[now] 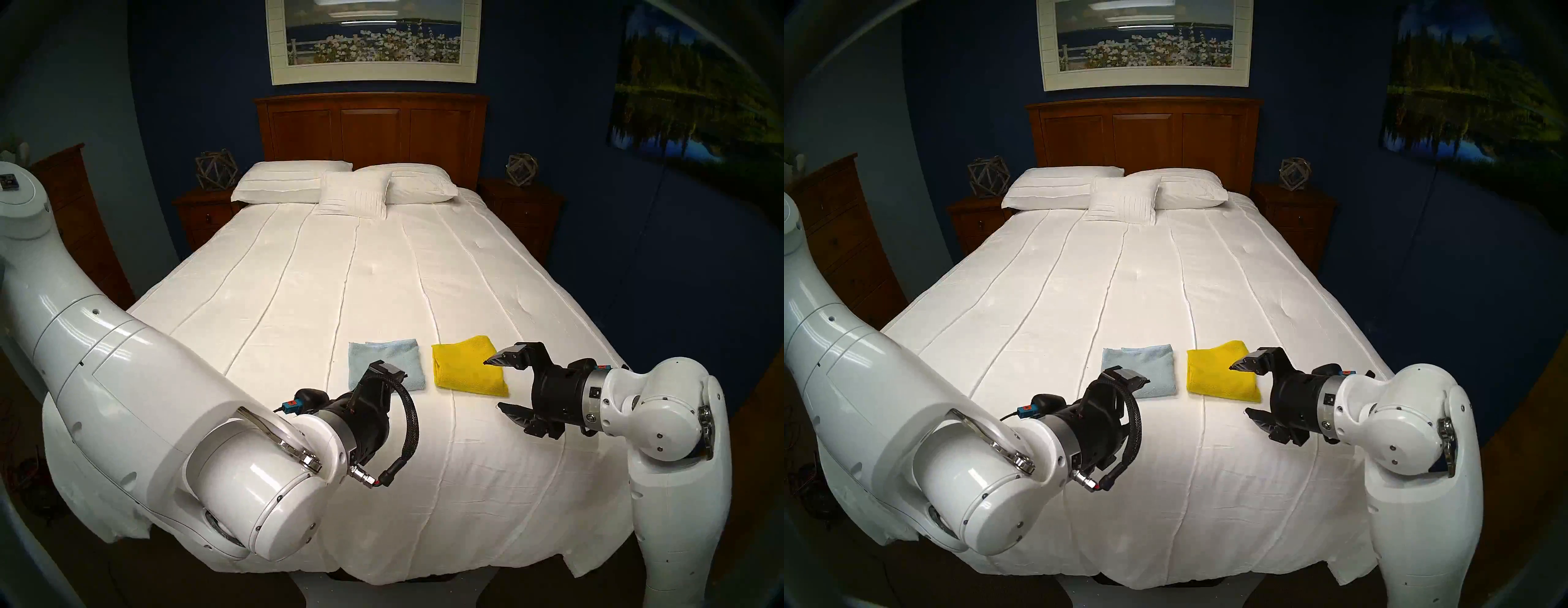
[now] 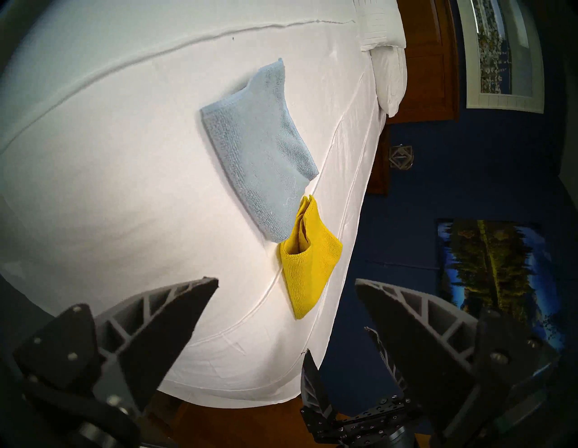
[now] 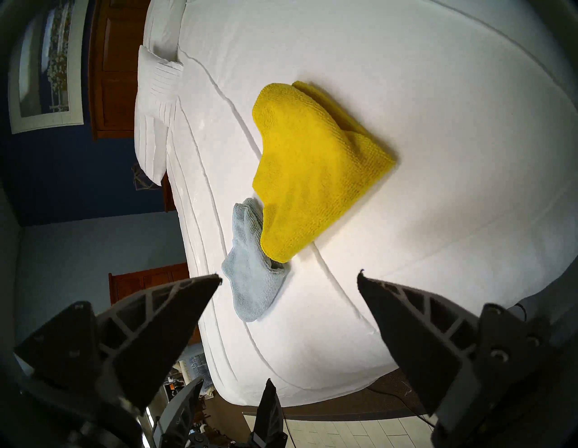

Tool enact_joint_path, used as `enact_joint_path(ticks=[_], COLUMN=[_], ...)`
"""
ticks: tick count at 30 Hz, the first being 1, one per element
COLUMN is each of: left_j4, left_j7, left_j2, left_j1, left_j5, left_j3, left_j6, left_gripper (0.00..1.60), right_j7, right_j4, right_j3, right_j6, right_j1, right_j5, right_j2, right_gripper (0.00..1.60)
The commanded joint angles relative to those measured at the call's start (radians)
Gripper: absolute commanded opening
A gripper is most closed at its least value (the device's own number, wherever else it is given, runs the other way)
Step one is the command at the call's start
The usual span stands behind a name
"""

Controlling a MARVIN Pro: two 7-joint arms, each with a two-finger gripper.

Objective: Fold the hand towels twice and stack them up

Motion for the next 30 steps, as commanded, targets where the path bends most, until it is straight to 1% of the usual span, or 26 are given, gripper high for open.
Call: enact_joint_path(ticks=[1,6,7,10,11,13,18,25,30], left_j4=[0.064,0.099,0.106,0.123,0.123,0.137,0.158,0.227,0.261], left_j7=[-0.042,-0.025,-0.002,0.036,0.036,0.047,0.055,0.085,0.095], left_j2=[-0.031,-0.044,-0.047,-0.058,-0.058,-0.064,-0.075,-0.1,-0.104], left_j1=[0.091,0.1,0.092,0.08,0.08,0.096,0.107,0.109,0.112], left_j5=[-0.041,-0.071,-0.087,-0.094,-0.094,-0.102,-0.1,-0.101,-0.09], left_j3=[-0.08,-0.107,-0.11,-0.108,-0.108,-0.119,-0.124,-0.134,-0.131], left_j6=[-0.005,-0.006,-0.008,0.019,0.019,0.032,0.044,0.058,0.072], left_gripper=[1.6,1.6,1.6,1.6,1.6,1.6,1.6,1.6,1.6], right_j7=[0.024,0.027,0.028,0.028,0.028,0.028,0.028,0.026,0.025], right_j4=[-0.019,-0.02,-0.02,-0.02,-0.02,-0.02,-0.02,-0.02,-0.02], right_j3=[-0.002,-0.002,-0.002,-0.001,-0.001,-0.001,0.0,0.001,0.001], right_j6=[0.009,0.013,0.013,0.015,0.015,0.017,0.018,0.021,0.023], right_j1=[0.001,-0.001,-0.001,-0.001,-0.001,-0.001,-0.001,-0.001,0.0], right_j5=[-0.008,-0.012,-0.013,-0.015,-0.015,-0.016,-0.017,-0.018,-0.019], right_j2=[-0.01,-0.013,-0.014,-0.016,-0.016,-0.018,-0.02,-0.024,-0.026], right_gripper=[1.6,1.6,1.6,1.6,1.6,1.6,1.6,1.6,1.6])
